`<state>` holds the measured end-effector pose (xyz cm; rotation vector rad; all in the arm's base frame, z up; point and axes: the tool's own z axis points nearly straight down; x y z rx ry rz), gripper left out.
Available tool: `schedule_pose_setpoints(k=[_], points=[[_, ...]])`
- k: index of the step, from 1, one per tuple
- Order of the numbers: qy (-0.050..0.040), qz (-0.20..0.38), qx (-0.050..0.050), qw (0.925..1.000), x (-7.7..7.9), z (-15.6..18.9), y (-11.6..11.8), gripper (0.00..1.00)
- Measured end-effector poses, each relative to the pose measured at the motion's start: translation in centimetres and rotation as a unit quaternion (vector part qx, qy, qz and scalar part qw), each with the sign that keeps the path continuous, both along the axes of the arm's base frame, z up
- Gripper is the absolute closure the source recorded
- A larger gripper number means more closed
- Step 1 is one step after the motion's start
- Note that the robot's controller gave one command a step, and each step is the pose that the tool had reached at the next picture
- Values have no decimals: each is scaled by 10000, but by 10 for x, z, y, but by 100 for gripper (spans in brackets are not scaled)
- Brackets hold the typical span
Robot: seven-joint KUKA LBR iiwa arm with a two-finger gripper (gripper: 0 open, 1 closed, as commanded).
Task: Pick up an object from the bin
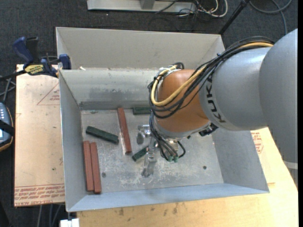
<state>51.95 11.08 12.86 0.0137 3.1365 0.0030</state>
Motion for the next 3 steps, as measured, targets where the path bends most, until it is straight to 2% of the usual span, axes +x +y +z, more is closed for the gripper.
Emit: schedule_pose_setpoints(k=[1,2,3], points=[[9,491,-5,9988,0,-50,-14,0],[12,-858,2,9963,32,-56,-46,100],[12,-859,2,9963,32,-56,-46,100]])
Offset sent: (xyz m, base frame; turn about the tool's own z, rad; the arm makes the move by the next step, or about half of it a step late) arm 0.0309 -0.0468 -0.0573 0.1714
